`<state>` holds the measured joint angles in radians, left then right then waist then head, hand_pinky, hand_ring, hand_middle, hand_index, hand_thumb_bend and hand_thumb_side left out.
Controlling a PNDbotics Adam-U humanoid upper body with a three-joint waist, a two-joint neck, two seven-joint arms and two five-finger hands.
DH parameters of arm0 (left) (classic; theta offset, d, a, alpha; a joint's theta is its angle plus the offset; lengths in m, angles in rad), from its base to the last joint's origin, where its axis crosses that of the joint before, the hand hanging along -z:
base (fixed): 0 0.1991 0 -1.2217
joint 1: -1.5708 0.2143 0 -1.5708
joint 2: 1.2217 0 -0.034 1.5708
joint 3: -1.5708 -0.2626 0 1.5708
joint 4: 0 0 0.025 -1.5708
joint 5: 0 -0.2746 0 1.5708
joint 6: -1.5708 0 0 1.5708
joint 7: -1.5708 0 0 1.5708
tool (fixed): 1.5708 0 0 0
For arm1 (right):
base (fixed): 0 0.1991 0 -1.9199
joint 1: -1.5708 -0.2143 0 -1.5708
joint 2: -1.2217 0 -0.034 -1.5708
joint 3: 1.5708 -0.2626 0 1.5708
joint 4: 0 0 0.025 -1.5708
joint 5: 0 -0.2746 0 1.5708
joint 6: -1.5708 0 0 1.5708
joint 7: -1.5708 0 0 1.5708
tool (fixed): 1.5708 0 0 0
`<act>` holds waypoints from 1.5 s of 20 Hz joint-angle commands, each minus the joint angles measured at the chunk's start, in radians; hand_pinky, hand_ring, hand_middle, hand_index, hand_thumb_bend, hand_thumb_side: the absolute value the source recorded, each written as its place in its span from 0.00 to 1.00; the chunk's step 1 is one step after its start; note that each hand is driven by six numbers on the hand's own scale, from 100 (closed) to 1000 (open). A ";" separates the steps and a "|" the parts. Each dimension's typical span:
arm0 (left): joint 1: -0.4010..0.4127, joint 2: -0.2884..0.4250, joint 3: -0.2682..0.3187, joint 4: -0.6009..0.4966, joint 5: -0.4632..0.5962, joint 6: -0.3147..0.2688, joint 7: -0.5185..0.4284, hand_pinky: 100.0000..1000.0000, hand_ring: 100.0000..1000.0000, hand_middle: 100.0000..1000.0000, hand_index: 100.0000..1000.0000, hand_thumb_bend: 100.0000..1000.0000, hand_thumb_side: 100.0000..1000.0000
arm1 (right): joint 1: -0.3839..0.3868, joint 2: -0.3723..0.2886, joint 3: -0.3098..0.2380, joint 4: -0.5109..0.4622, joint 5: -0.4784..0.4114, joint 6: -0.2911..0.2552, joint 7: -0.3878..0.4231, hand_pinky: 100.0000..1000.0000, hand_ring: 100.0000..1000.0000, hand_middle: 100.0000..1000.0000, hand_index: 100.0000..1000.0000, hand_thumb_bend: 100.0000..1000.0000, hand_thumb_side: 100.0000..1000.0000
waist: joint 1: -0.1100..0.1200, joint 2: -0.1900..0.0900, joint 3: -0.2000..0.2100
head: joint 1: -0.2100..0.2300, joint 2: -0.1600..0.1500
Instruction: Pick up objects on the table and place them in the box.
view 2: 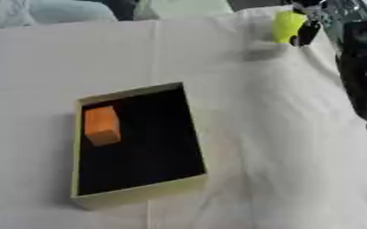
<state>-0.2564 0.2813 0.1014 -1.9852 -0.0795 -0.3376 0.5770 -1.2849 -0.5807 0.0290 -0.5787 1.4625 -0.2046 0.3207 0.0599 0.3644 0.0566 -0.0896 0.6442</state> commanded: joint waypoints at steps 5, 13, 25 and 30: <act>-0.007 0.011 -0.001 -0.015 -0.008 0.002 -0.002 0.87 0.54 0.62 0.76 0.33 0.77 | -0.031 -0.019 -0.016 0.000 0.028 0.028 0.034 0.81 0.96 0.95 0.94 0.28 0.00 | -0.007 -0.010 0.009 | -0.005 -0.020; -0.007 0.007 -0.001 -0.015 -0.012 0.004 -0.001 0.87 0.53 0.62 0.76 0.33 0.77 | -0.033 -0.017 -0.031 0.036 0.084 0.045 0.098 0.79 0.95 0.92 0.93 0.27 0.00 | -0.005 -0.001 0.012 | -0.009 -0.017; -0.002 0.005 -0.002 -0.015 -0.016 0.006 -0.003 0.87 0.53 0.62 0.75 0.33 0.77 | -0.038 0.001 -0.056 0.019 0.036 0.114 0.081 0.75 0.82 0.69 0.80 0.22 0.00 | 0.001 0.000 0.014 | -0.012 -0.021; 0.000 0.007 -0.002 -0.015 -0.017 0.007 -0.005 0.87 0.53 0.62 0.76 0.33 0.77 | -0.044 0.006 -0.050 -0.001 -0.001 0.113 0.051 0.69 0.64 0.48 0.67 0.21 0.00 | 0.000 -0.004 0.009 | -0.011 -0.016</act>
<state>-0.2549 0.2731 0.0964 -1.9852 -0.0927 -0.3328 0.5727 -1.3039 -0.5641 -0.0238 -0.5559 1.4762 -0.0931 0.3826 0.0608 0.3827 0.0659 -0.0996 0.6309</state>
